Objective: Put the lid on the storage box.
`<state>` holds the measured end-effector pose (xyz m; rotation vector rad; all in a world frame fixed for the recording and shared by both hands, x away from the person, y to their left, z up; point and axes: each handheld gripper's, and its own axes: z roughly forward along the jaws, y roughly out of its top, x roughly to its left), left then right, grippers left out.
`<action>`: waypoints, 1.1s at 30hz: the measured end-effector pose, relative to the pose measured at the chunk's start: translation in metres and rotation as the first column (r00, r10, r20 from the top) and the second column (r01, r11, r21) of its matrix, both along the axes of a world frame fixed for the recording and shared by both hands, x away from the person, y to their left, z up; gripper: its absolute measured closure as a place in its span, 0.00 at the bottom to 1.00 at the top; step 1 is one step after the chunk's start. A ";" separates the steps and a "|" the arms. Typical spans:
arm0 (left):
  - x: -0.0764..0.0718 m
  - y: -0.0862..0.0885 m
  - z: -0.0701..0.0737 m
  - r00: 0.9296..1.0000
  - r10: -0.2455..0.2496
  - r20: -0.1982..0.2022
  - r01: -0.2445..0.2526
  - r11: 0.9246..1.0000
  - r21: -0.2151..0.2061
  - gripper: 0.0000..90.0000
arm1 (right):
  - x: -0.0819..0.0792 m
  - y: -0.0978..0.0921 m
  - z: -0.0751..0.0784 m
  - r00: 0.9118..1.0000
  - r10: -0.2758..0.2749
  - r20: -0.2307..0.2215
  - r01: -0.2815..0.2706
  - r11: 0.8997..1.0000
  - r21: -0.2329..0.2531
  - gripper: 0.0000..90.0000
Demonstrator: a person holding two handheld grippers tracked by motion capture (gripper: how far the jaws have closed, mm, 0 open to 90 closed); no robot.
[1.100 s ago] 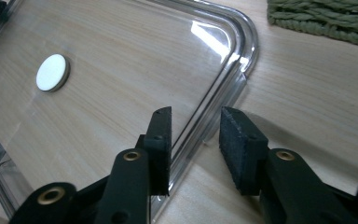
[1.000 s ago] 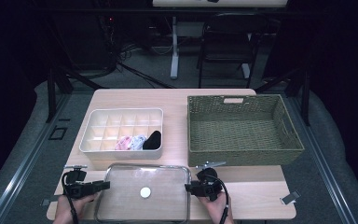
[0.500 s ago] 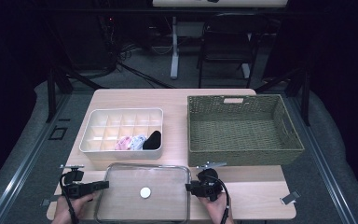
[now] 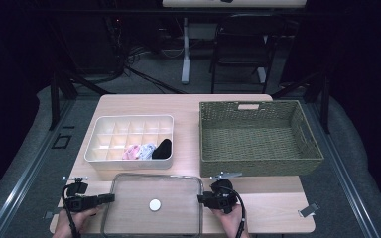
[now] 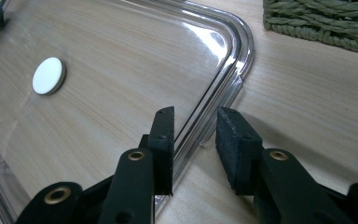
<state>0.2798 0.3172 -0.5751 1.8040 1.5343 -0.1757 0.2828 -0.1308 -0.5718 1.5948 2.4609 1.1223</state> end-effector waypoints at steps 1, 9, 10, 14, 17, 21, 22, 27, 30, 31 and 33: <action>-0.001 0.000 0.000 1.000 0.001 0.003 -0.001 1.000 -0.001 0.79 | 0.000 0.000 0.000 1.000 -0.006 0.000 0.006 1.000 0.007 0.74; -0.004 0.001 0.000 1.000 0.011 -0.001 -0.011 1.000 -0.017 0.80 | 0.002 -0.001 0.000 1.000 0.011 -0.015 -0.010 1.000 0.026 0.66; -0.004 0.000 0.001 1.000 0.015 0.001 -0.015 1.000 -0.015 0.80 | 0.002 -0.001 0.000 1.000 0.010 -0.016 -0.009 1.000 0.026 0.66; -0.005 0.001 0.002 1.000 0.015 0.011 -0.015 1.000 -0.013 0.80 | 0.002 -0.002 0.000 1.000 0.005 -0.021 -0.005 1.000 0.030 0.64; -0.007 0.001 0.002 1.000 0.026 0.015 -0.026 0.999 -0.027 0.81 | 0.002 -0.002 0.000 1.000 0.000 -0.018 0.001 0.999 0.032 0.62; -0.007 0.001 0.003 0.999 0.029 0.021 -0.028 0.999 -0.023 0.81 | 0.003 -0.002 0.000 1.000 -0.008 -0.020 0.009 0.999 0.042 0.61; -0.007 0.001 0.002 0.999 0.030 0.022 -0.030 0.999 -0.031 0.81 | 0.003 -0.002 0.000 1.000 -0.009 -0.020 0.010 0.999 0.044 0.61; -0.008 0.001 0.004 0.999 0.026 0.038 -0.025 0.999 -0.026 0.81 | 0.006 -0.002 -0.001 1.000 -0.002 -0.028 0.004 0.998 0.059 0.60; -0.009 0.001 0.005 0.999 0.027 0.040 -0.026 0.999 -0.025 0.81 | 0.007 -0.003 -0.002 0.999 -0.008 -0.037 0.011 0.997 0.082 0.65; -0.009 0.000 0.005 0.999 0.029 0.044 -0.028 0.999 -0.024 0.81 | 0.007 -0.003 -0.002 0.999 -0.008 -0.037 0.011 0.997 0.082 0.65; -0.009 0.000 0.006 0.999 0.022 0.038 -0.022 1.000 -0.019 0.81 | 0.007 -0.004 -0.003 0.999 -0.010 -0.047 0.015 0.995 0.095 0.66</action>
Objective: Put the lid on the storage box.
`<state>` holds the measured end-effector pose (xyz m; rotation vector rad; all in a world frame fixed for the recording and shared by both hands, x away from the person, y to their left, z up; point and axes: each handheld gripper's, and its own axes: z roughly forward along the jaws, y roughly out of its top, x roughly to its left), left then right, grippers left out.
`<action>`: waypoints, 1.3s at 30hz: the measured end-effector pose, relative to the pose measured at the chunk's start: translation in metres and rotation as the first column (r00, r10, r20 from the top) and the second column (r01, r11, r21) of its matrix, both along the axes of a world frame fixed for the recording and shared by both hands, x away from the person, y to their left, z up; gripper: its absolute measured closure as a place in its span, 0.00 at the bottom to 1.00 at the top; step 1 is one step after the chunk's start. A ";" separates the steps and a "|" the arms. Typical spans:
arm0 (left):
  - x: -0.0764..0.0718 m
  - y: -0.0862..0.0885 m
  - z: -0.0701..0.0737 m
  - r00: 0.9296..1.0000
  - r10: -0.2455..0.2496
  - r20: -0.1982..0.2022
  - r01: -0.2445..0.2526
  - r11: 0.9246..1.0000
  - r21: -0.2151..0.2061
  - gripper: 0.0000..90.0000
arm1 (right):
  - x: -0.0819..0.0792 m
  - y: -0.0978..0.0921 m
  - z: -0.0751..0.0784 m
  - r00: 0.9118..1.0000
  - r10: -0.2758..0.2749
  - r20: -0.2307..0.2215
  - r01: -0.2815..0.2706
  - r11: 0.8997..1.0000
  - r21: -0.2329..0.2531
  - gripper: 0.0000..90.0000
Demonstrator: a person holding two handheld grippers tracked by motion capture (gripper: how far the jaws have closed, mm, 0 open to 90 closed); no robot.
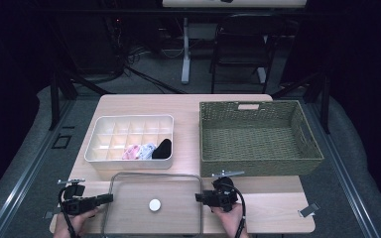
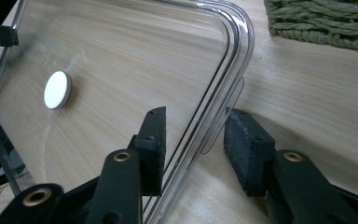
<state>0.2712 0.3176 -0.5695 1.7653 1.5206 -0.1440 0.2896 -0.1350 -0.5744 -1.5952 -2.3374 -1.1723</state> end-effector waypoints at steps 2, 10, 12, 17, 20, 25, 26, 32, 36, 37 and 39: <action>0.001 -0.001 0.000 1.000 -0.001 -0.001 0.002 1.000 0.015 0.80 | 0.000 -0.001 0.000 1.000 -0.003 0.002 0.003 1.000 0.008 0.69; 0.000 -0.004 0.008 1.000 -0.017 0.010 0.016 0.997 0.070 0.78 | -0.003 -0.005 0.010 0.999 -0.018 0.028 0.016 0.999 0.048 0.77; -0.001 -0.004 0.011 1.000 -0.013 0.009 0.013 0.997 0.074 0.78 | -0.004 -0.004 0.014 0.999 -0.016 0.042 0.014 0.999 0.052 0.77; -0.003 -0.003 0.017 1.000 -0.009 0.014 0.009 0.998 0.066 0.79 | -0.005 -0.004 0.022 0.998 -0.022 0.050 0.019 0.998 0.066 0.79; -0.004 -0.002 0.023 1.000 -0.001 0.021 0.000 0.998 0.055 0.81 | -0.005 -0.006 0.026 0.998 -0.023 0.055 0.018 0.996 0.088 0.81; -0.005 0.000 0.029 0.999 0.009 0.036 -0.011 0.998 0.055 0.82 | -0.004 -0.005 0.033 0.998 -0.015 0.060 0.008 0.993 0.118 0.83; -0.005 0.001 0.031 0.999 0.009 0.040 -0.011 0.999 0.050 0.82 | -0.003 -0.005 0.034 0.998 -0.015 0.060 0.007 0.993 0.120 0.83; -0.007 0.002 0.044 0.997 0.010 0.080 -0.014 0.999 0.048 0.83 | -0.004 -0.007 0.046 0.996 -0.036 0.085 0.021 0.985 0.172 0.86; -0.006 0.002 0.051 0.993 0.017 0.115 -0.024 0.998 0.064 0.84 | -0.002 -0.007 0.052 0.995 -0.040 0.090 0.022 0.981 0.193 0.88; -0.006 0.003 0.051 0.992 0.023 0.122 -0.031 0.998 0.062 0.83 | -0.001 -0.006 0.053 0.994 -0.041 0.097 0.021 0.980 0.199 0.88; -0.006 0.006 0.052 0.992 0.025 0.126 -0.032 0.998 0.052 0.83 | -0.001 -0.004 0.057 0.993 -0.042 0.106 0.019 0.979 0.203 0.88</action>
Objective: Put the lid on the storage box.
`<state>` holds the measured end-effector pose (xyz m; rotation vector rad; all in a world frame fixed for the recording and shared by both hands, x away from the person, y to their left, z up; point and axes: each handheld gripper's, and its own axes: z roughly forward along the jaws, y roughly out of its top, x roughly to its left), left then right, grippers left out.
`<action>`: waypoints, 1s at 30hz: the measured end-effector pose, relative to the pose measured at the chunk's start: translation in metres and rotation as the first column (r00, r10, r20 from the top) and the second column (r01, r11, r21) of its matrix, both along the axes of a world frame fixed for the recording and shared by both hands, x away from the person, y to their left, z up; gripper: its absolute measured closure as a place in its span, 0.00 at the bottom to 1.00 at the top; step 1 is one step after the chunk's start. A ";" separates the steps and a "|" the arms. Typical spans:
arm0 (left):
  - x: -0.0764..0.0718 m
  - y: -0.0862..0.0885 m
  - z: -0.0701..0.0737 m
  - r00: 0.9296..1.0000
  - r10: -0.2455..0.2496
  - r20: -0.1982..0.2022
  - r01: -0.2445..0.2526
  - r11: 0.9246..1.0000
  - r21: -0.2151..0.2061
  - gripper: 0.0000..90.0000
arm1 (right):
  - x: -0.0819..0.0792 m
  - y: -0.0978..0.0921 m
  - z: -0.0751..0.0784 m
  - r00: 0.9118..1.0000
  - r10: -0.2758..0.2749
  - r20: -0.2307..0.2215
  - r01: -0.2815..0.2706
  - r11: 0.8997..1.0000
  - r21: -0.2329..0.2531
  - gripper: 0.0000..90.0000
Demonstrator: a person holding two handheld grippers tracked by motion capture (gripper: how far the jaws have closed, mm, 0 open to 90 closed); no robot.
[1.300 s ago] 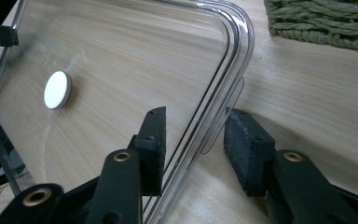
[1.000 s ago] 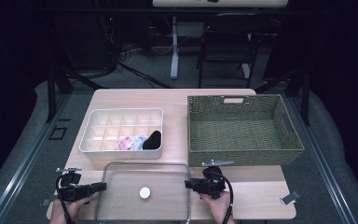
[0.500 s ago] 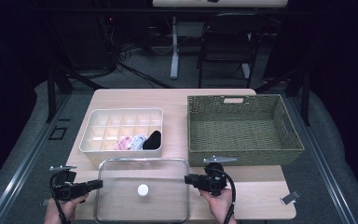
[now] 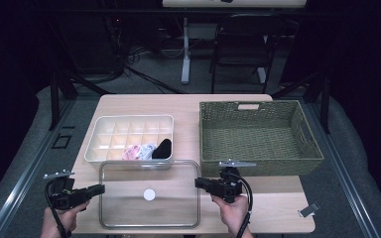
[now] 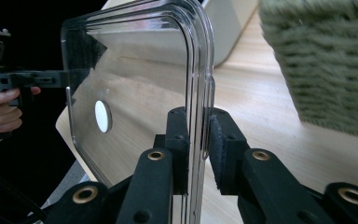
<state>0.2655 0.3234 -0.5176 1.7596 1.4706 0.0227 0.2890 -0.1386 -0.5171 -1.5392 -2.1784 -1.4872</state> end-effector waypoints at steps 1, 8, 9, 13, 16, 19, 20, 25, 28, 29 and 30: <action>0.000 0.001 0.000 1.000 0.007 0.007 -0.007 1.000 -0.003 0.83 | 0.001 0.000 0.001 1.000 0.004 0.003 -0.004 1.000 0.008 0.88; 0.008 0.013 0.019 0.998 0.028 0.057 -0.028 1.000 -0.001 0.83 | 0.014 0.012 0.019 0.999 0.011 0.038 -0.012 1.000 0.020 0.88; 0.011 0.015 0.023 0.997 0.035 0.062 -0.035 0.999 -0.001 0.83 | 0.016 0.014 0.021 0.999 0.009 0.039 -0.010 1.000 0.019 0.88; 0.027 0.026 0.038 0.995 0.051 0.082 -0.052 0.999 0.013 0.83 | 0.032 0.026 0.032 0.998 0.002 0.055 -0.004 1.000 0.029 0.88; 0.038 0.031 0.046 0.994 0.061 0.096 -0.063 0.998 0.018 0.83 | 0.045 0.036 0.044 0.997 -0.001 0.077 0.000 1.000 0.013 0.88; 0.050 0.035 0.051 0.992 0.069 0.105 -0.072 0.997 0.019 0.82 | 0.061 0.045 0.056 0.995 -0.008 0.096 0.008 1.000 0.001 0.88; 0.054 0.035 0.052 0.992 0.072 0.106 -0.075 0.997 0.024 0.82 | 0.061 0.045 0.056 0.995 -0.008 0.096 0.008 1.000 0.001 0.88; 0.072 0.039 0.056 0.991 0.081 0.104 -0.084 0.996 0.025 0.82 | 0.081 0.052 0.065 0.995 -0.021 0.097 0.022 1.000 -0.014 0.88; 0.081 0.040 0.058 0.991 0.087 0.104 -0.089 0.996 0.023 0.82 | 0.092 0.055 0.068 0.995 -0.025 0.098 0.026 1.000 -0.016 0.87; 0.084 0.041 0.059 0.991 0.087 0.104 -0.090 0.996 0.023 0.82 | 0.095 0.056 0.069 0.995 -0.028 0.092 0.029 0.999 -0.013 0.87; 0.087 0.042 0.061 0.991 0.085 0.102 -0.088 0.996 0.026 0.82 | 0.102 0.057 0.071 0.996 -0.030 0.090 0.031 0.999 -0.013 0.87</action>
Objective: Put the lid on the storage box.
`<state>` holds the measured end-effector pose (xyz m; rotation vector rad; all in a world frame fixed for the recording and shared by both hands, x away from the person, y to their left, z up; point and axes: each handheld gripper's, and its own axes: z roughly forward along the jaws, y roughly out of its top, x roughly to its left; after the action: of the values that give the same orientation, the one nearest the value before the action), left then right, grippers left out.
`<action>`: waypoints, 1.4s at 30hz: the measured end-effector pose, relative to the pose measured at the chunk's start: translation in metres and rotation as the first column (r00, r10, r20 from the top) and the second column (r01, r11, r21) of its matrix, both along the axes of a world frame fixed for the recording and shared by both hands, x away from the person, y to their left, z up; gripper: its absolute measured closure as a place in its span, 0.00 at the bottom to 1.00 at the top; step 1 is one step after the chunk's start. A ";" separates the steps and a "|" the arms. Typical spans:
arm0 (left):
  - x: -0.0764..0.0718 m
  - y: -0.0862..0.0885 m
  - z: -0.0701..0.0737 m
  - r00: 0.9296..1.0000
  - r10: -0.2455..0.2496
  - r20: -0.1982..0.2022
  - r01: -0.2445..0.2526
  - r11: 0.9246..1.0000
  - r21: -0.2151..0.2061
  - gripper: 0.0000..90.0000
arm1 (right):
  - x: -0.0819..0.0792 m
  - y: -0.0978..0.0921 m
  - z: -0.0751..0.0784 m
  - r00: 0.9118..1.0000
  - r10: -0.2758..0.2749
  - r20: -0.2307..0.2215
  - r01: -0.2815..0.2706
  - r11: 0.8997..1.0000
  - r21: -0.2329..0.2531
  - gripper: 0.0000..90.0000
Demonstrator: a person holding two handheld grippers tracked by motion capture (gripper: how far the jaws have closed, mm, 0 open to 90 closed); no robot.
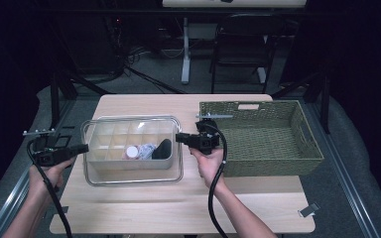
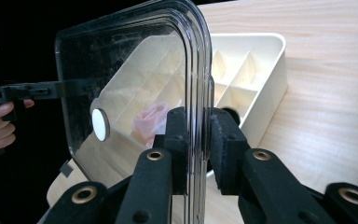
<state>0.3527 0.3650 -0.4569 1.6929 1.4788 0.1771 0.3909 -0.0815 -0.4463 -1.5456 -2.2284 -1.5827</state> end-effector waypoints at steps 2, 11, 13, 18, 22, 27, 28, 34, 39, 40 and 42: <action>0.007 0.002 0.003 1.000 0.007 0.004 -0.007 1.000 -0.001 0.82 | 0.003 0.001 0.001 1.000 0.001 0.001 -0.001 1.000 -0.001 0.87; 0.035 0.005 0.014 0.999 0.035 0.004 -0.035 0.999 0.030 0.82 | 0.034 0.012 0.007 1.000 -0.028 -0.001 0.028 0.999 -0.016 0.86; 0.040 0.006 0.017 0.999 0.037 0.002 -0.037 0.999 0.033 0.82 | 0.041 0.014 0.007 0.999 -0.035 -0.009 0.035 0.999 -0.017 0.86; 0.056 0.011 0.026 0.999 0.040 -0.010 -0.039 0.998 0.039 0.82 | 0.053 0.019 0.010 0.999 -0.040 -0.031 0.039 0.999 -0.016 0.86; 0.066 0.012 0.028 0.998 0.056 -0.013 -0.055 0.997 0.060 0.82 | 0.063 0.025 0.012 0.998 -0.050 -0.031 0.049 0.998 -0.034 0.85; 0.078 0.012 0.023 0.997 0.064 -0.041 -0.061 0.996 0.072 0.80 | 0.072 0.031 0.011 0.997 -0.064 -0.044 0.061 0.996 -0.060 0.85; 0.080 0.012 0.021 0.997 0.061 -0.054 -0.057 0.996 0.073 0.80 | 0.074 0.032 0.010 0.996 -0.068 -0.049 0.064 0.996 -0.067 0.84; 0.085 0.012 0.017 0.996 0.067 -0.065 -0.061 0.994 0.087 0.80 | 0.080 0.035 0.004 0.993 -0.076 -0.085 0.070 0.995 -0.076 0.84; 0.091 0.010 0.013 0.994 0.067 -0.083 -0.058 0.992 0.108 0.79 | 0.084 0.038 -0.002 0.992 -0.095 -0.088 0.087 0.992 -0.095 0.82; 0.092 0.009 0.011 0.993 0.083 -0.080 -0.075 0.992 0.100 0.79 | 0.085 0.039 -0.003 0.991 -0.101 -0.087 0.092 0.990 -0.105 0.81; 0.094 0.008 0.009 0.992 0.084 -0.094 -0.074 0.992 0.106 0.78 | 0.087 0.042 -0.006 0.989 -0.118 -0.085 0.108 0.987 -0.119 0.79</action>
<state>0.4468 0.3735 -0.4480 1.7475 1.6351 0.2188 0.4782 -0.0391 -0.4526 -1.7654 -2.2555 -1.3993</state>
